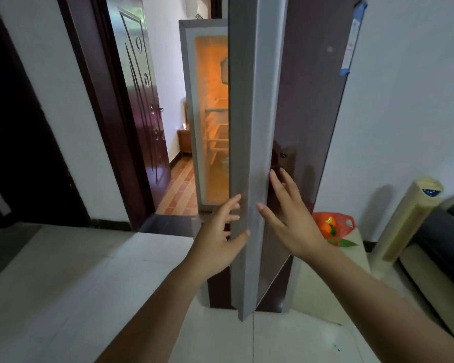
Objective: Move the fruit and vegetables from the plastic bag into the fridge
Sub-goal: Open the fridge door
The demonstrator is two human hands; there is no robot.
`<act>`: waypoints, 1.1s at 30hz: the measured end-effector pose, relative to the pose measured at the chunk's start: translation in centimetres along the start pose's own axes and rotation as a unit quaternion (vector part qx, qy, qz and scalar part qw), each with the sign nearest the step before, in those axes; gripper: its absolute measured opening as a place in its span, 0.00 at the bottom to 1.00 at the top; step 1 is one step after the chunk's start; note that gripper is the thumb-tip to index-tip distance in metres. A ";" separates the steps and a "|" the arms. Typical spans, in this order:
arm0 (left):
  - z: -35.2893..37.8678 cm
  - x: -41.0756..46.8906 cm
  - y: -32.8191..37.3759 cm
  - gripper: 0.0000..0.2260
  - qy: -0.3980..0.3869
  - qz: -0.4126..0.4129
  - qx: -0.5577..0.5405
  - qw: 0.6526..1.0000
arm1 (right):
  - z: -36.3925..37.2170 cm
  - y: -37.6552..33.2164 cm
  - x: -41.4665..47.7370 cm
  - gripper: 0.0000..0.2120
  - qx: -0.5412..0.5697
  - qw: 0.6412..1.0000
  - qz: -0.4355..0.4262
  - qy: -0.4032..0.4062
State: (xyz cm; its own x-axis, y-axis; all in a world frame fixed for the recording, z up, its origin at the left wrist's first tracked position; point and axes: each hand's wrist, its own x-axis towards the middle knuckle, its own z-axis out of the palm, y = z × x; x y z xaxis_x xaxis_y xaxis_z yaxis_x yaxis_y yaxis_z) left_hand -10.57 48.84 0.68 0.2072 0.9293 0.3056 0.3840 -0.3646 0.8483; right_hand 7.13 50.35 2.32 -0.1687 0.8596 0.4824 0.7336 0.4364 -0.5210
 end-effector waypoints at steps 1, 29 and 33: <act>0.3 -0.4 0.5 0.28 -0.013 0.005 0.011 1.000 | -0.8 0.3 -0.9 0.33 -0.009 1.000 0.006 0.002; 26.9 -1.7 15.0 0.31 0.068 -0.046 -0.030 0.996 | -22.4 18.1 -13.4 0.32 0.004 0.998 -0.064 0.028; 32.2 -1.2 17.9 0.32 0.047 -0.029 -0.019 0.998 | -26.2 22.5 -14.7 0.30 0.014 0.998 -0.046 0.030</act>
State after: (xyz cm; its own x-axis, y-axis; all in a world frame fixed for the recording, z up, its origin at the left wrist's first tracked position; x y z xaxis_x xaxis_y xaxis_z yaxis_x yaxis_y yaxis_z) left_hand 25.07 39.30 1.59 0.1000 0.9510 0.2926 0.3573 -0.3088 0.8815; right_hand 43.42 40.60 1.98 -0.1937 0.7985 0.5699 0.6975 0.5206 -0.4924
